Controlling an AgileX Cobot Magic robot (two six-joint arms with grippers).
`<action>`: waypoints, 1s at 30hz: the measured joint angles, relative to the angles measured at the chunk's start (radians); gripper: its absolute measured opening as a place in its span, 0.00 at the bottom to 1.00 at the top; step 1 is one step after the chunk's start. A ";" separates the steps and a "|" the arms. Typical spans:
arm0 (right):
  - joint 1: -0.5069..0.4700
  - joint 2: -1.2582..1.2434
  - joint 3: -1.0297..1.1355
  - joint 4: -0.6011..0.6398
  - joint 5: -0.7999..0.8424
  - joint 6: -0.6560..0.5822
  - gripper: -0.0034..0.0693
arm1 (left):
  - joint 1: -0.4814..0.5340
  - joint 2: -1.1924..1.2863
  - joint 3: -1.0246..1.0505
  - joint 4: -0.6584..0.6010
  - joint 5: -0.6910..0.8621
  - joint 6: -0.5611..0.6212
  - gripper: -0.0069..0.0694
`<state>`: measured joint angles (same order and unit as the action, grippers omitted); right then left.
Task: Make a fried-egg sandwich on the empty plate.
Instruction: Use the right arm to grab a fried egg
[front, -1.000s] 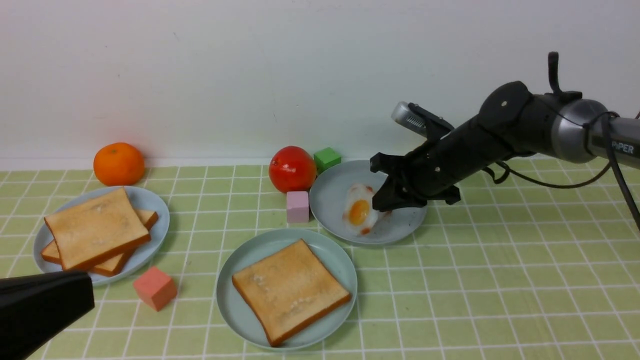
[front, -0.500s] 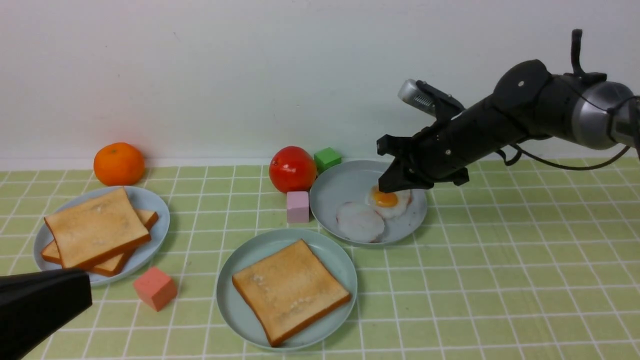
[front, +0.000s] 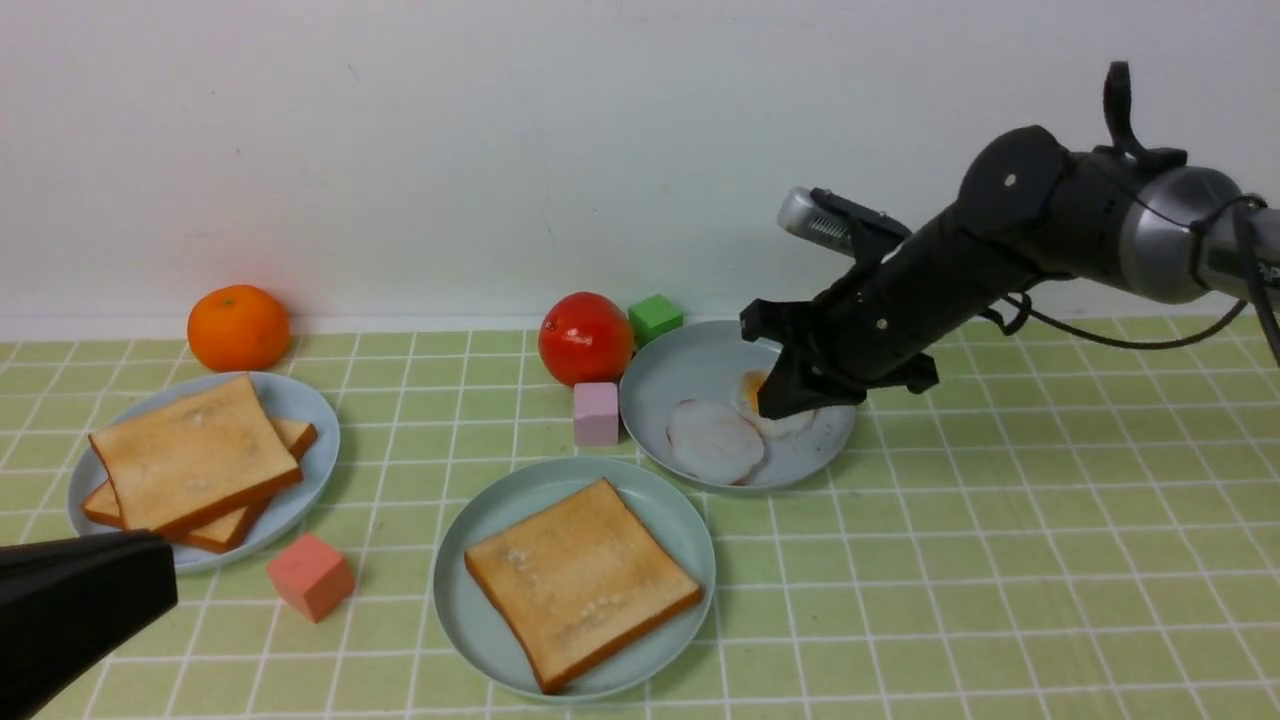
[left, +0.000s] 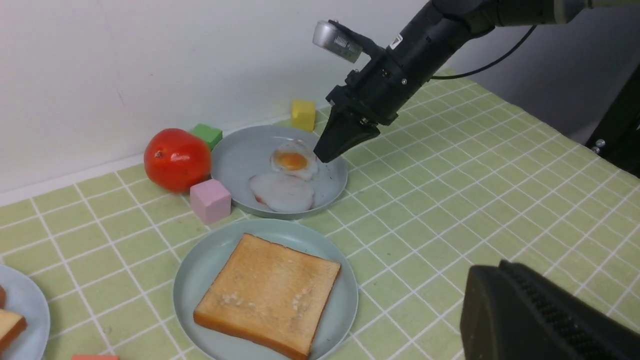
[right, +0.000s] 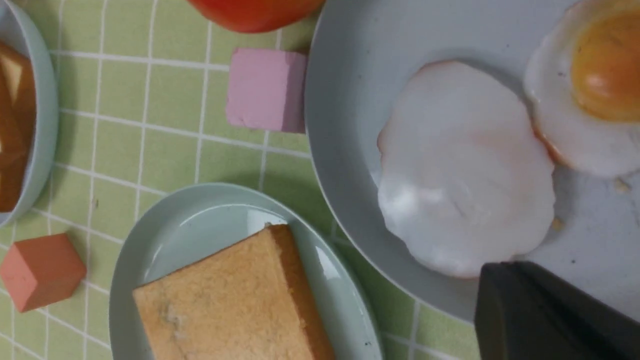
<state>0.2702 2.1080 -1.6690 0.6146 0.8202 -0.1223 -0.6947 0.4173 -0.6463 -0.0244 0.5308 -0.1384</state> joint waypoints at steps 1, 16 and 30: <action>0.003 0.006 0.000 -0.016 0.000 0.052 0.13 | 0.000 0.000 0.000 0.002 0.000 0.000 0.09; 0.007 0.128 -0.001 0.098 -0.143 0.122 0.76 | 0.000 0.000 0.000 0.003 0.000 0.000 0.11; 0.007 0.155 -0.003 0.213 -0.162 -0.012 0.56 | 0.000 0.000 0.000 0.003 0.000 0.000 0.12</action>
<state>0.2769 2.2628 -1.6718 0.8274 0.6579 -0.1341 -0.6947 0.4173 -0.6463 -0.0212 0.5308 -0.1384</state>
